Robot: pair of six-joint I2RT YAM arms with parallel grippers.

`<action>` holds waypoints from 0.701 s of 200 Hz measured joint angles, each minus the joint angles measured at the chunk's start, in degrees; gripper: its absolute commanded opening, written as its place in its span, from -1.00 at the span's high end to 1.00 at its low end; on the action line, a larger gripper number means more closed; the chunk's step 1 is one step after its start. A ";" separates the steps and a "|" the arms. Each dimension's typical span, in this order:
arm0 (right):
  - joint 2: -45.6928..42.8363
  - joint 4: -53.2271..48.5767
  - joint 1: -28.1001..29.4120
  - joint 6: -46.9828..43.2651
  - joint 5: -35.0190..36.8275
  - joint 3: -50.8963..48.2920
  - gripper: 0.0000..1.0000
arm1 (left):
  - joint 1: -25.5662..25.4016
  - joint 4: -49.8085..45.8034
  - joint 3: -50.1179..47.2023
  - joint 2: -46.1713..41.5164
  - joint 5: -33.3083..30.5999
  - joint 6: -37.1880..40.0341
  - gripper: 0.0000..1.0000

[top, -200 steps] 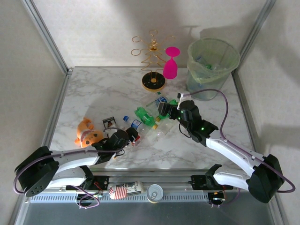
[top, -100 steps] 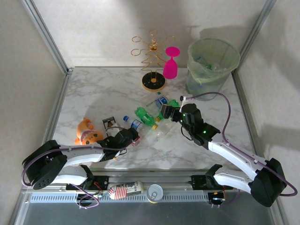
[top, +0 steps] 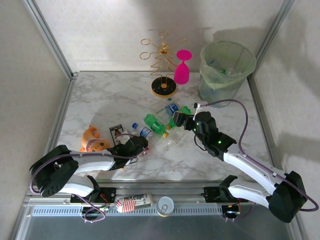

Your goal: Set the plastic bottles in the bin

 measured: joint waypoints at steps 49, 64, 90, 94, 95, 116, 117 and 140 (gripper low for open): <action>-0.17 1.97 0.00 -1.44 -4.15 -1.40 -0.98 | -0.02 0.83 -0.02 -3.50 0.57 0.22 -0.08; -0.17 3.45 0.00 -2.19 -7.15 -2.32 -0.97 | -0.04 0.83 -0.02 -6.93 0.15 0.68 -0.08; -0.13 6.80 0.09 -2.86 -13.73 -3.69 -0.98 | -0.04 1.42 0.39 -13.00 -1.25 2.67 -0.09; -0.11 7.28 0.13 -3.04 -14.93 -3.80 -0.98 | -0.02 1.64 0.48 -13.77 -1.46 2.97 -0.09; -0.09 7.43 0.13 -3.04 -15.13 -3.80 -0.97 | 0.00 1.70 0.50 -13.92 -1.51 3.06 -0.09; 0.66 11.06 1.16 -3.67 -21.00 -4.07 -0.98 | 0.59 4.31 0.72 -17.22 -1.68 5.20 -0.07; 0.70 11.19 1.20 -3.67 -21.18 -4.07 -0.98 | 0.63 4.44 0.74 -17.29 -1.64 5.27 -0.07; 2.23 14.56 3.78 -4.33 -25.88 -4.07 -0.97 | 2.38 8.52 1.09 -18.64 -0.09 7.78 -0.07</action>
